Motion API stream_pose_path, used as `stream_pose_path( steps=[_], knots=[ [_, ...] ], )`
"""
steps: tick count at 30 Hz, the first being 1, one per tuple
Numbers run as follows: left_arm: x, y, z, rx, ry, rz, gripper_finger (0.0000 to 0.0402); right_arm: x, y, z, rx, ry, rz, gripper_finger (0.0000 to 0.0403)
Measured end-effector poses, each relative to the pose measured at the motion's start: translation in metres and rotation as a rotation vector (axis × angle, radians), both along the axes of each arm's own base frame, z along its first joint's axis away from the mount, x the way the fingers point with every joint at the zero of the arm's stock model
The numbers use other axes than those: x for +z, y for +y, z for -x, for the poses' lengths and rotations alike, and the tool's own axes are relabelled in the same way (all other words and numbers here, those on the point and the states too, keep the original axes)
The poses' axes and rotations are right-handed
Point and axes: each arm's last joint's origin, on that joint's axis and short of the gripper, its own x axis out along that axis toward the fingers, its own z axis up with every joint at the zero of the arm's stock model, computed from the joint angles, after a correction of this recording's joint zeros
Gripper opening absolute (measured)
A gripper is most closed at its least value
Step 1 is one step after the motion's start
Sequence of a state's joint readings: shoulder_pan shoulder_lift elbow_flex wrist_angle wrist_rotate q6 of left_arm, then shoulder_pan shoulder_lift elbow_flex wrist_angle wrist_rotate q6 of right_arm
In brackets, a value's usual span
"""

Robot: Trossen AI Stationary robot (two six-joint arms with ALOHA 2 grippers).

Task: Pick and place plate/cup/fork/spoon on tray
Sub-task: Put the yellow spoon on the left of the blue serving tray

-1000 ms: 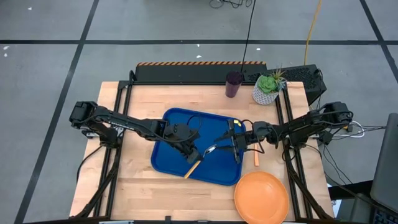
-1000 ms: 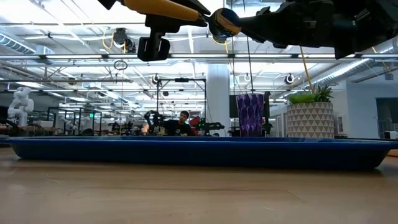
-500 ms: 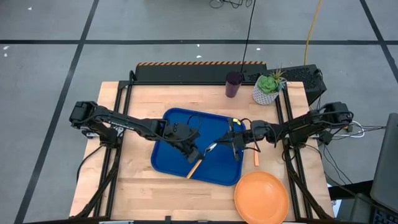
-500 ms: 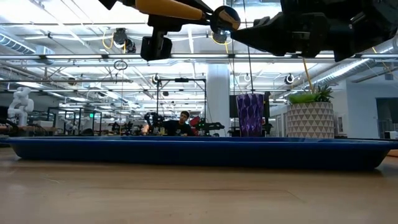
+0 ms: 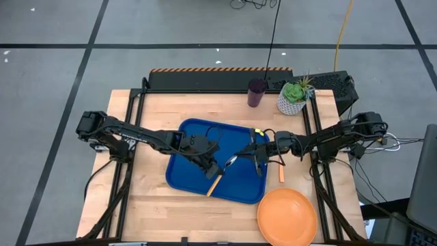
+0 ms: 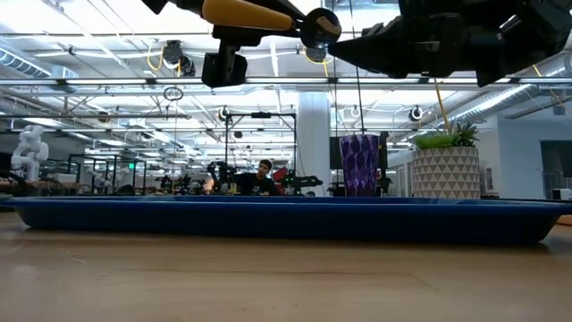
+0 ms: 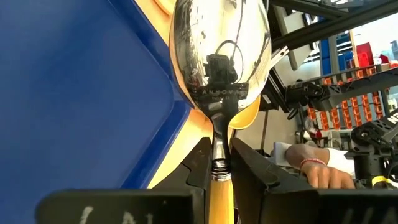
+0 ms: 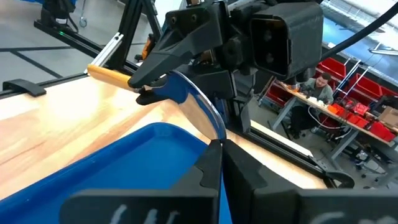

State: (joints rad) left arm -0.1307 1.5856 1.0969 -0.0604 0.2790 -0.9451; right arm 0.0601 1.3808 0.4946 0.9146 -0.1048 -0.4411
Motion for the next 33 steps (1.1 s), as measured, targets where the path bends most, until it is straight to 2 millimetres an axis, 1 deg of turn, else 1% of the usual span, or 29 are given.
stream_pose_path(
  steps=[3, 6, 15, 19, 22, 25, 33],
  knots=[
    [-0.0009, 0.0002, 0.0005, 0.003, 0.013, 0.002, 0.0042, -0.0002, 0.0000, 0.0000, 0.002, -0.003, 0.032, 0.0001],
    [-0.0020, 0.0001, 0.0013, 0.003, 0.031, 0.007, 0.0042, -0.0008, 0.0000, 0.0001, 0.004, 0.000, 0.050, 0.0015],
    [-0.0022, -0.0001, 0.0014, 0.002, 0.035, 0.016, 0.0042, -0.0001, 0.0002, 0.0000, 0.006, -0.009, 0.062, 0.0111],
    [-0.0022, -0.0001, 0.0014, 0.004, 0.037, 0.019, 0.0042, 0.0026, 0.0014, 0.0001, 0.048, -0.034, 0.038, 0.0134],
    [-0.0022, -0.0001, 0.0014, 0.007, 0.039, 0.024, 0.0042, 0.0061, 0.0032, 0.0004, 0.104, -0.064, 0.008, 0.0133],
    [-0.0021, -0.0001, 0.0014, 0.007, 0.039, 0.024, 0.0042, 0.0061, 0.0036, 0.0005, 0.112, -0.063, 0.003, 0.0118],
    [-0.0020, -0.0001, 0.0013, 0.006, 0.037, 0.025, 0.0042, 0.0028, 0.0033, 0.0005, 0.108, -0.029, 0.007, 0.0040]
  ],
)
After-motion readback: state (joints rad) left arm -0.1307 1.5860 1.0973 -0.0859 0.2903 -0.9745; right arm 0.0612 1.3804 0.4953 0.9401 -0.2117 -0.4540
